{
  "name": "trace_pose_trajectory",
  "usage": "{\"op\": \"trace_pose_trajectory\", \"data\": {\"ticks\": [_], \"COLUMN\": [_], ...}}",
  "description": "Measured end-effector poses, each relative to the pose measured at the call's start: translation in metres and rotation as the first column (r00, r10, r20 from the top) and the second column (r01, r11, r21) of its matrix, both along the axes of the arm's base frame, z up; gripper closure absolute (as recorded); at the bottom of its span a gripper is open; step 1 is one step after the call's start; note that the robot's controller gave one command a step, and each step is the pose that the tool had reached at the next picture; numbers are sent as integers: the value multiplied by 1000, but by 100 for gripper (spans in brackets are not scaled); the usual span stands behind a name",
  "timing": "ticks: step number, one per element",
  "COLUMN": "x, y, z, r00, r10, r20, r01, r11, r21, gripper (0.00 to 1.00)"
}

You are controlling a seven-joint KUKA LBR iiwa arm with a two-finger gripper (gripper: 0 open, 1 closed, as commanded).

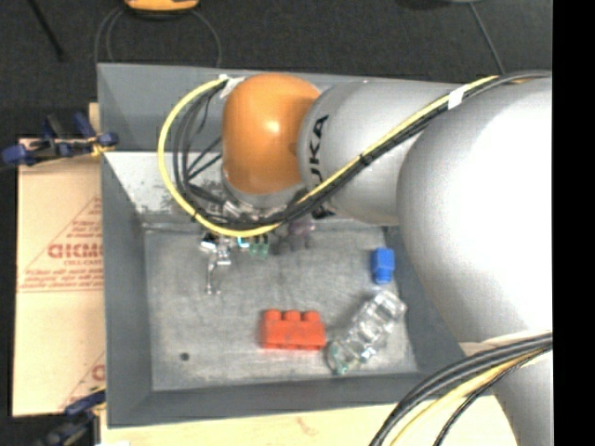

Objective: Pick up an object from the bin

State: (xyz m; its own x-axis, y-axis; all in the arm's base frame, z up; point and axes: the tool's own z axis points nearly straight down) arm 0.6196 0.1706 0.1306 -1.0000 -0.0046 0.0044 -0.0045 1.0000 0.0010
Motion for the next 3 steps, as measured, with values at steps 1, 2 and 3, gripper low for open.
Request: {"op": "trace_pose_trajectory", "data": {"ticks": [1,2,3], "x": [24,-25,-107], "y": [-63,-99,-103], "z": [-19,-2,-31], "r00": [996,949,930], "r10": [88,314,367], "r20": [7,6,-2], "r01": [-88,-314,-367], "r11": [996,949,930], "r21": [-4,-3,2], "gripper": [0,0,0]}}
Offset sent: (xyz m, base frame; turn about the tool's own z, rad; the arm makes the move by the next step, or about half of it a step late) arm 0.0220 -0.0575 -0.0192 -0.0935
